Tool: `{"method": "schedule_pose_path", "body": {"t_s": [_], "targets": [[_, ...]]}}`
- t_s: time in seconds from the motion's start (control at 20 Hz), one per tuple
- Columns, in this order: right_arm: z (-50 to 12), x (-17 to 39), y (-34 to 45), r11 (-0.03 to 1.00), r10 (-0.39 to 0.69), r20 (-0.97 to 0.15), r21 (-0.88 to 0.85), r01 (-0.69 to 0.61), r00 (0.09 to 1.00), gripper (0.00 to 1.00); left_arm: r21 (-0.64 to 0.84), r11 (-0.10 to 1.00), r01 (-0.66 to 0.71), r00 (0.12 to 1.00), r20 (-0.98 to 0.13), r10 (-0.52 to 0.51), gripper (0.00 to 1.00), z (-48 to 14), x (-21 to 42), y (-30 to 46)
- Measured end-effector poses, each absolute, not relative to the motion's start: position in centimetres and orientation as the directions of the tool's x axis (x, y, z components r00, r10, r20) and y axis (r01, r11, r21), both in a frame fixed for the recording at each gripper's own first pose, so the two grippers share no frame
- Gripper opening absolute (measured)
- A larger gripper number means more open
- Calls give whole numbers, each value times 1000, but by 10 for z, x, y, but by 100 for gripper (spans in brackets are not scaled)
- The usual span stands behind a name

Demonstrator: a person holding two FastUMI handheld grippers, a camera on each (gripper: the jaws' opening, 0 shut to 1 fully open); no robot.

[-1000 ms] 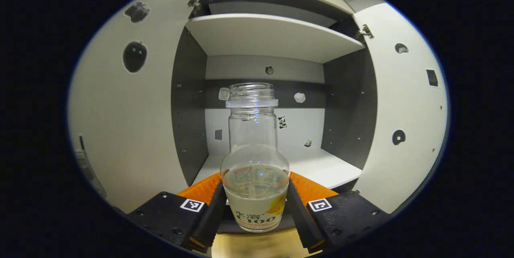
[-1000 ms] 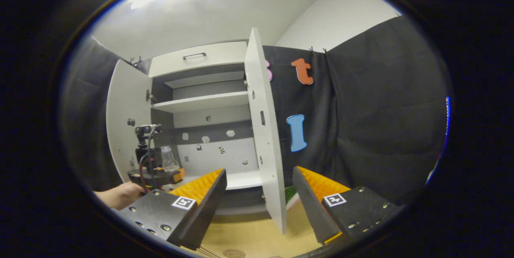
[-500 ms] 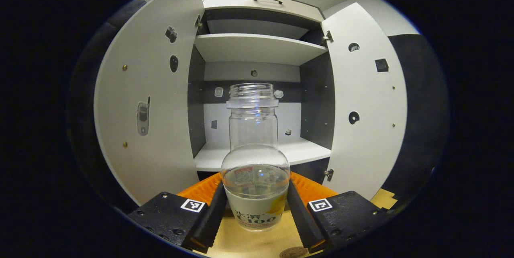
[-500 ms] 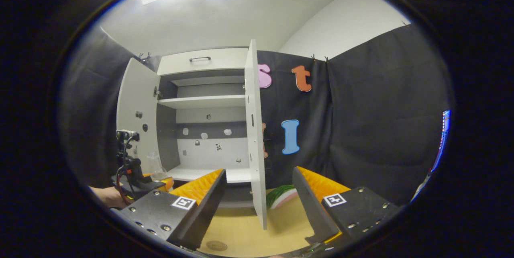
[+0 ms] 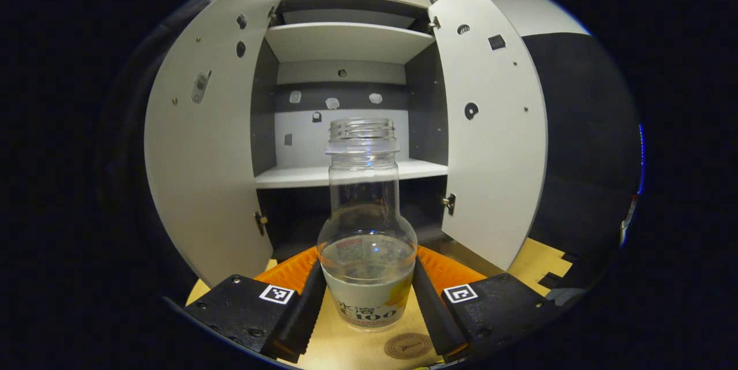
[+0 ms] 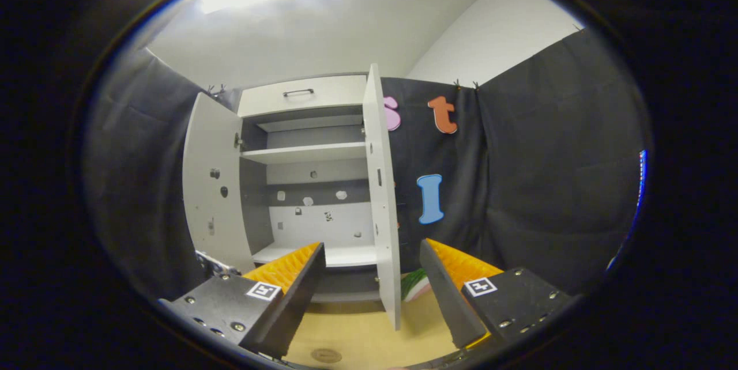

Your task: Grasp the bottle in the cabinet with the left hand and place it on the coaster, then close the right door with the right hand and the left door with the left hand.

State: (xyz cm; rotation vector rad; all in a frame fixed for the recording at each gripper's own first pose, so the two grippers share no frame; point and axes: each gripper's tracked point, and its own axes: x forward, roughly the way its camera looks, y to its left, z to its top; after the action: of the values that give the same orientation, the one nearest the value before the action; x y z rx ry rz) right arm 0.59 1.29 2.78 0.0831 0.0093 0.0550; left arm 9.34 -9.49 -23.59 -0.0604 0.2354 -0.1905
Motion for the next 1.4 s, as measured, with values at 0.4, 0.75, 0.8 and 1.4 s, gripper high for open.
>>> {"method": "schedule_pose_path", "body": {"t_s": [0.4,0.75,0.8,1.4], "targets": [[-13,26,40,996,92,-70,14,-92,993,100,-60,949,310,914,-258,-315,79,-325,70,-149],[-25,50,45,995,58,-75,79,-52,996,100,-69,932,355,881,-309,-359,80,-388,70,-162],[-23,55,43,994,50,-66,100,-43,997,100,-63,932,357,884,-300,-359,80,-392,70,-163],[-27,87,-15,982,-100,-52,156,107,994,95,-32,844,536,779,-367,-508,86,-438,42,-182]]}}
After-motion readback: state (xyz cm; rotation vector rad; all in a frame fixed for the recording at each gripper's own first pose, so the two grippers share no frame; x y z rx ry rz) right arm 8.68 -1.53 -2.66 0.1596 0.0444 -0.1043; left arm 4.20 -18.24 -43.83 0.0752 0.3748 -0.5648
